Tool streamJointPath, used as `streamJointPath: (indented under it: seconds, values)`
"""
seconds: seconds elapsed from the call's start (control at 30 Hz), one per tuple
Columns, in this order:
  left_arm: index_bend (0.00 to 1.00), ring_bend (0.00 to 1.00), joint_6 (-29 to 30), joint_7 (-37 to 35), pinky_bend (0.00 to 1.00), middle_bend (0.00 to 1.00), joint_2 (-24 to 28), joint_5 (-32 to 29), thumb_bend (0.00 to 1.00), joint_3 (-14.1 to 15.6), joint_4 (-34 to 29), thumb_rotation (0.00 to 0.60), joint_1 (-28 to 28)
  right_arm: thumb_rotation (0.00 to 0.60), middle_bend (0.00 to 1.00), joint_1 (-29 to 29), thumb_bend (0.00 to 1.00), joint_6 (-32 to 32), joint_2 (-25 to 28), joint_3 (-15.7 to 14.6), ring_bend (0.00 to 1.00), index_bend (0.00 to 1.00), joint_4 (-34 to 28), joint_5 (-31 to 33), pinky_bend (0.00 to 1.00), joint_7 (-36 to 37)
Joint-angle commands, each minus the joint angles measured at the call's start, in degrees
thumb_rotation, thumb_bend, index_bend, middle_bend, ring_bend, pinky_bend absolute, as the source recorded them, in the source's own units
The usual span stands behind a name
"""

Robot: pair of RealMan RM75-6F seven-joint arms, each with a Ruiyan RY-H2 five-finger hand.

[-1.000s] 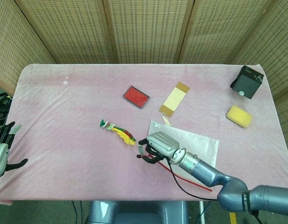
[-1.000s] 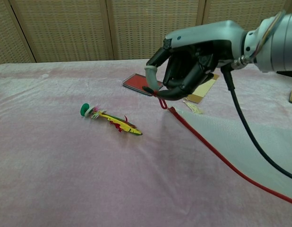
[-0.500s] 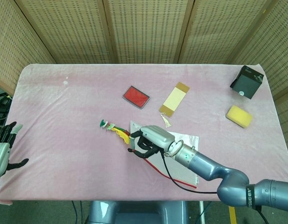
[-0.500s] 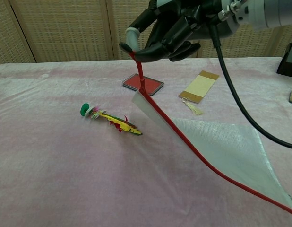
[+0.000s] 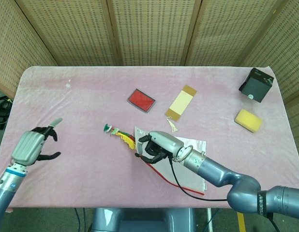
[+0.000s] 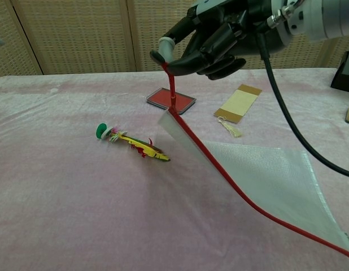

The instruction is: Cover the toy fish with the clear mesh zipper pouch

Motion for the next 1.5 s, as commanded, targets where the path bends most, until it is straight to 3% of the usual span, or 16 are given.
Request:
streamJointPath:
  seconds: [0.03,0.3,0.6,1.2,1.4,1.5]
  values:
    - [0.23,0.83,-3.27,-10.10,0.96,0.97,-8.28,6.42,0.00,-0.37,7.67,0.600,-7.73,0.600,0.98,0.10,0.82,0.01,0.32,0.14,0.95,0.78,-0.14,0.47,1.00,0.19]
    - [0.29,0.85,-7.38,-19.42,0.98,0.99,-17.16,5.74,0.00,-0.25,10.87,0.600,-14.11,0.600,0.98,0.40,0.82,1.64,0.53,0.04,0.95,0.78,0.26,2.58,1.00,-0.55]
    - [0.35,0.85,-11.29,-24.65,0.98,0.99,-21.32,2.02,0.00,-1.19,10.05,0.600,-18.49,0.600,0.98,1.01,0.82,1.65,0.92,-0.42,0.95,0.78,0.43,4.31,1.00,-1.39]
    - [0.41,0.85,-15.50,-20.06,0.98,0.99,-24.37,-2.29,0.01,-2.58,7.30,0.600,-23.95,0.600,0.98,0.98,0.82,1.82,0.91,-0.53,0.95,0.78,0.42,4.86,1.00,-1.47]
    - [0.47,0.85,-15.94,-18.67,0.98,0.99,-25.90,-3.99,0.15,-3.16,7.78,0.600,-24.93,0.600,0.98,0.69,0.82,1.59,1.06,-0.41,0.95,0.78,0.60,4.52,1.00,-1.06]
    - [0.54,0.85,-16.19,-18.67,0.98,0.99,-26.22,-4.95,0.30,-3.41,7.66,0.600,-25.17,0.600,0.98,0.47,0.82,1.44,1.21,-0.22,0.95,0.78,0.71,4.23,1.00,-0.66]
